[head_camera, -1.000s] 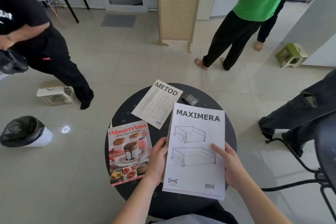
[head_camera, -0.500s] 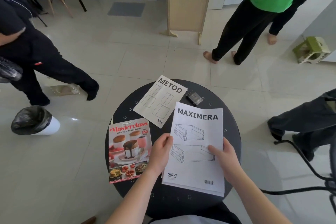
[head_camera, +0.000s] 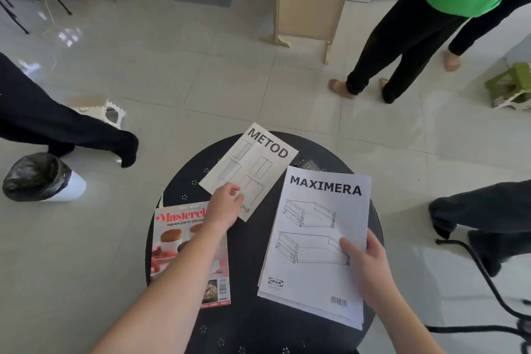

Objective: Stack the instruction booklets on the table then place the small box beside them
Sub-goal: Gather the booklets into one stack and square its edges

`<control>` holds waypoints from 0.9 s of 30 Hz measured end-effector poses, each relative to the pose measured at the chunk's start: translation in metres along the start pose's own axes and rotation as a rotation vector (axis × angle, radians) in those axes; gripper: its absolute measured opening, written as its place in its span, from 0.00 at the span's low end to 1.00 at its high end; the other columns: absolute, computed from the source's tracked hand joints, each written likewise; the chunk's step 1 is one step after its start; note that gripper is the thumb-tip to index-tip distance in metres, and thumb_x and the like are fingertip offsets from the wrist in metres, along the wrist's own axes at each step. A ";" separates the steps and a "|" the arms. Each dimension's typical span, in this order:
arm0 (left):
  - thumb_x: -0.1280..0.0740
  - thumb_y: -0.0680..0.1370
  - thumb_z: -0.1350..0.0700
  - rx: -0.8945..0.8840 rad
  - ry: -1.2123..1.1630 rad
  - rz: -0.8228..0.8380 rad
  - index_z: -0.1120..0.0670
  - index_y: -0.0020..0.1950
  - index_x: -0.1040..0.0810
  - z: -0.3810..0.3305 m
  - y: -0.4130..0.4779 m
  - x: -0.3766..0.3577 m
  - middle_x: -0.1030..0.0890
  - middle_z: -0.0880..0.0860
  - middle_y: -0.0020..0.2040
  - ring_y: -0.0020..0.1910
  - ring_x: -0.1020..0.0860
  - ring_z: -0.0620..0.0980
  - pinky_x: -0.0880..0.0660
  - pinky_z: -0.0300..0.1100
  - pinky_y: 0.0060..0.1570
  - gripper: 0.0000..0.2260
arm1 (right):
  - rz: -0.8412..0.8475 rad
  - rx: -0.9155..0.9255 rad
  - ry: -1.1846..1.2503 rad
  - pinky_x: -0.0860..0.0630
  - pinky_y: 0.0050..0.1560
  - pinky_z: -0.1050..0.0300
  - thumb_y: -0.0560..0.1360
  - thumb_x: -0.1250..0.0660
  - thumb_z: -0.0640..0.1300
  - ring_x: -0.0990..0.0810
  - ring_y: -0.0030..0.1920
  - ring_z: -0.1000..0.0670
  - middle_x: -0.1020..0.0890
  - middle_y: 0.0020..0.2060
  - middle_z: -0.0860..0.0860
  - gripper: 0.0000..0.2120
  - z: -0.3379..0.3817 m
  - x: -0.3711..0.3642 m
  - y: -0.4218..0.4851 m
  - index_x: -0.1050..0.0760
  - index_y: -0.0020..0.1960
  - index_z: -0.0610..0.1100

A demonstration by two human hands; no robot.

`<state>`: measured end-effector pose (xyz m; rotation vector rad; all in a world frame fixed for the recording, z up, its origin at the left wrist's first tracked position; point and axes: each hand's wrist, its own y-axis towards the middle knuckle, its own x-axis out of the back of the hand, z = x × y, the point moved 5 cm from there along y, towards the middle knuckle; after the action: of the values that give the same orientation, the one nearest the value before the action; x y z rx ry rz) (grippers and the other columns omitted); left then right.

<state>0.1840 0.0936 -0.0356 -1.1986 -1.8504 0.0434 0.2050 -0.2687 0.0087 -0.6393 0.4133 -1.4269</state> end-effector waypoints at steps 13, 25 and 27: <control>0.25 0.78 0.51 0.154 0.329 -0.181 0.56 0.75 0.28 0.019 0.091 0.019 0.26 0.59 0.73 0.69 0.26 0.63 0.23 0.60 0.63 0.27 | 0.009 -0.046 0.027 0.14 0.53 0.40 0.81 0.30 0.34 0.10 0.52 0.41 0.09 0.53 0.48 0.13 0.006 -0.008 0.047 0.17 0.60 0.49; 0.36 0.83 0.60 0.061 0.290 -0.072 0.52 0.56 0.25 0.011 0.098 0.036 0.16 0.55 0.59 0.50 0.17 0.59 0.17 0.53 0.42 0.04 | 0.022 -0.088 0.074 0.18 0.60 0.28 0.81 0.29 0.34 0.13 0.58 0.32 0.10 0.55 0.43 0.13 -0.006 -0.012 0.048 0.17 0.61 0.49; 0.39 0.84 0.60 0.029 0.284 -0.069 0.51 0.57 0.26 0.007 0.087 0.045 0.15 0.54 0.60 0.49 0.17 0.60 0.18 0.53 0.43 0.05 | 0.018 -0.088 0.087 0.18 0.60 0.27 0.81 0.29 0.34 0.13 0.58 0.32 0.10 0.55 0.43 0.13 -0.005 -0.013 0.044 0.16 0.60 0.50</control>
<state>0.2355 0.1762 -0.0505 -1.0616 -1.6345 -0.1318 0.2349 -0.2556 -0.0244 -0.6440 0.5519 -1.4291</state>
